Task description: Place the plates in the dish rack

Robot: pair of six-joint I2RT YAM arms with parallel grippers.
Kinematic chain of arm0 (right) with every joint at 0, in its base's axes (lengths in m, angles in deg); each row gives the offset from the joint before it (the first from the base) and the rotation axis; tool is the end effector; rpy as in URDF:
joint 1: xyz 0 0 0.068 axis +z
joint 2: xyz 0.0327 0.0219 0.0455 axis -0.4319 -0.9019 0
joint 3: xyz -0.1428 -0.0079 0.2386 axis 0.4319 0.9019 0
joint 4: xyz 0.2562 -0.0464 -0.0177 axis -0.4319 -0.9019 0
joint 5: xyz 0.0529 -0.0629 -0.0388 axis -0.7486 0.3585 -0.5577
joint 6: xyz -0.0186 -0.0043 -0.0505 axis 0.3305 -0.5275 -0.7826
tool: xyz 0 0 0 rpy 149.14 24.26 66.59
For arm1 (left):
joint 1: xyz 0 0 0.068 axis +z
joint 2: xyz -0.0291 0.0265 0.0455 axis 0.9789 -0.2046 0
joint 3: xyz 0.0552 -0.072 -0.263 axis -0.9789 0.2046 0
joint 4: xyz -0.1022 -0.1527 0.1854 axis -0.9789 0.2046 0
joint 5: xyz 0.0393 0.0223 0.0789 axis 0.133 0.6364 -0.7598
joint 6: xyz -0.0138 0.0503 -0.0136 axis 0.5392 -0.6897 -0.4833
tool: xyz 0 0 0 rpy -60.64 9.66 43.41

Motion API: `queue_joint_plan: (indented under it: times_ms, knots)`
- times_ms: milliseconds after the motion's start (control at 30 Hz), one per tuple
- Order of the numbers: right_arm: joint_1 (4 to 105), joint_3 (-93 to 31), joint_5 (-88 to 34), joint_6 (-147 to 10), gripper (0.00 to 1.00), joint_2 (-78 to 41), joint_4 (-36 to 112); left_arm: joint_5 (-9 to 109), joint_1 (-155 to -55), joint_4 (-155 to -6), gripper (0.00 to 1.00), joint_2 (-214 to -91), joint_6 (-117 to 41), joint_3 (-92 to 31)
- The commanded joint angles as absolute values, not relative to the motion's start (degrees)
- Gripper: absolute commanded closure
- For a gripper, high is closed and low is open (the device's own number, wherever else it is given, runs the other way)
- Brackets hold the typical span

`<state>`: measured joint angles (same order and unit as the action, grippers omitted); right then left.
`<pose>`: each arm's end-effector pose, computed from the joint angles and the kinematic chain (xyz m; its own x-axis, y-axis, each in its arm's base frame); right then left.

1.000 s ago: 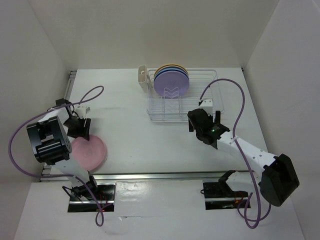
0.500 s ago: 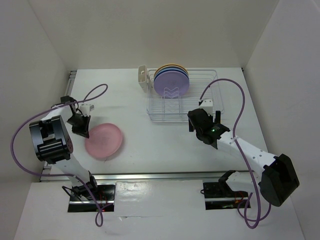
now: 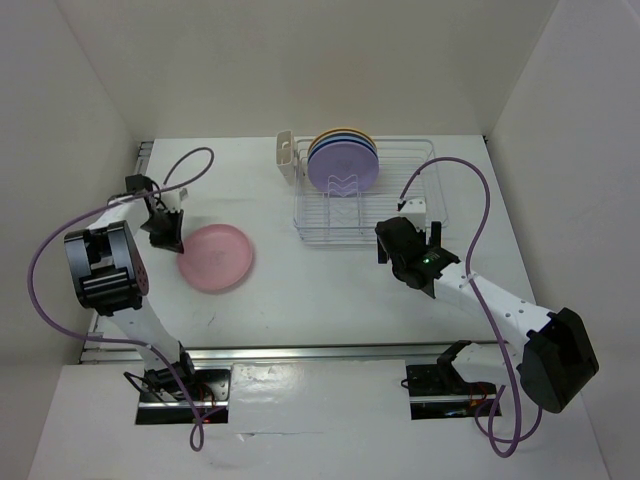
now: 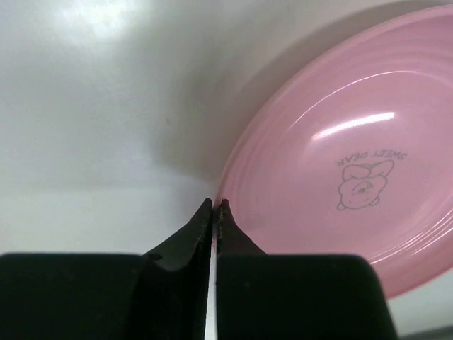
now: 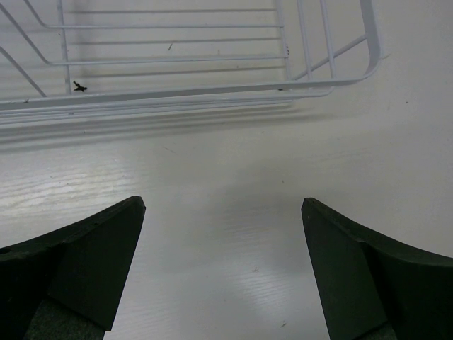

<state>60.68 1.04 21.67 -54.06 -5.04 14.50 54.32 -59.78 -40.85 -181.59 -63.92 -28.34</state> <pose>0.2031 0.1140 0.2434 -0.5902 -0.0848 -0.8028 0.1506 0.9654 -0.2128 0.3401 0.1053 0.1826 -0.9343 -0.0488 -0.3530 -0.0077 0.9931 -0.1170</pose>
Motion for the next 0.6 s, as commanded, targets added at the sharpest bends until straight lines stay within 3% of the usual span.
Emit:
queue_joint_plan:
  times_ms: [0, 267, 567]
  knots:
    - [60.3, 0.71, 22.21, -53.08, 0.0, -4.59, 15.7, 57.35, -60.18, -48.34, 1.0, -183.06, -60.85, -32.45]
    - [60.3, -0.34, 22.21, -54.13, 0.0, -5.65, 16.23, 66.32, -61.85, -53.97, 1.0, -179.73, -59.1, -34.22]
    - [60.3, -0.96, 20.55, -58.71, 0.0, -5.03, 20.8, 68.7, -63.43, -59.16, 1.0, -174.45, -59.79, -30.96]
